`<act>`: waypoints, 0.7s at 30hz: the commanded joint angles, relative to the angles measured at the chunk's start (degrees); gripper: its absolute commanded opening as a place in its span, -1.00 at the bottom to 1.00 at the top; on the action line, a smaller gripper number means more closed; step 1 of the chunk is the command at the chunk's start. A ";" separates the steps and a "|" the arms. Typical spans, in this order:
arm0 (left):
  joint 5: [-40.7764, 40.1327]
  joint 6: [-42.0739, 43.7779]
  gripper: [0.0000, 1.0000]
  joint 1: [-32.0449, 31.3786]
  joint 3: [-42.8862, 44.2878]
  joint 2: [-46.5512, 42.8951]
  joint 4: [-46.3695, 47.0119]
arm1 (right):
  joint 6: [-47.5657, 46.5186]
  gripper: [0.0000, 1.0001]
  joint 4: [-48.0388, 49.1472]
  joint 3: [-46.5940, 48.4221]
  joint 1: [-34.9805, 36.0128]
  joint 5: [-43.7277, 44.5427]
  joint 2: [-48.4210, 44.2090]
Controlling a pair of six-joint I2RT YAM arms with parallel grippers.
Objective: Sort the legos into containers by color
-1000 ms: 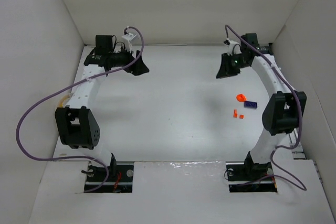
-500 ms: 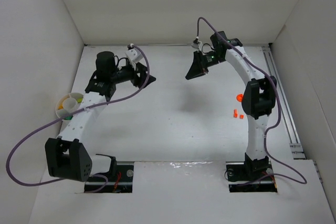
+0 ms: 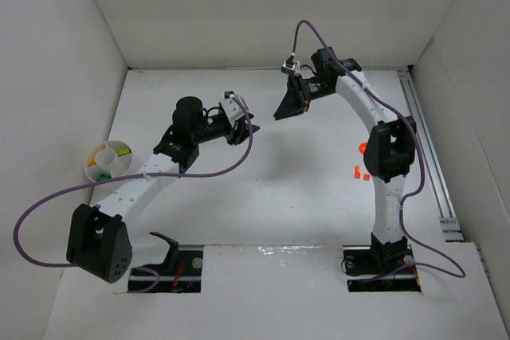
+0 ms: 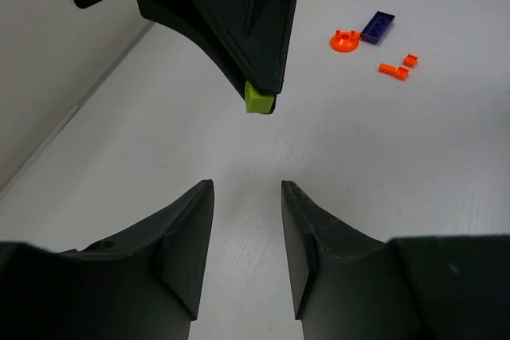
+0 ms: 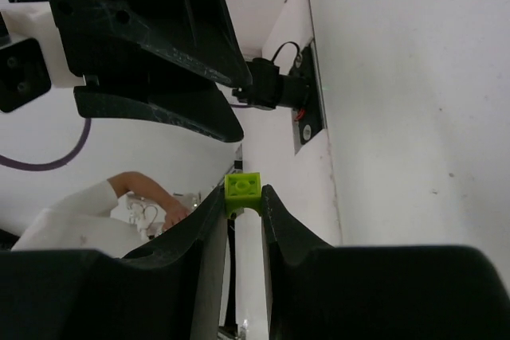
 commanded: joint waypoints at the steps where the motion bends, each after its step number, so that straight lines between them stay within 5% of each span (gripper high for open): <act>1: -3.91 0.22 -0.29 -1.72 -1.73 -3.03 8.56 | 2.36 -0.81 2.38 -0.94 1.31 -4.77 -4.38; 21: -7.35 -2.77 -0.33 -8.66 -2.88 -4.18 10.85 | 2.89 -0.83 2.91 -3.67 4.39 -1.69 -7.81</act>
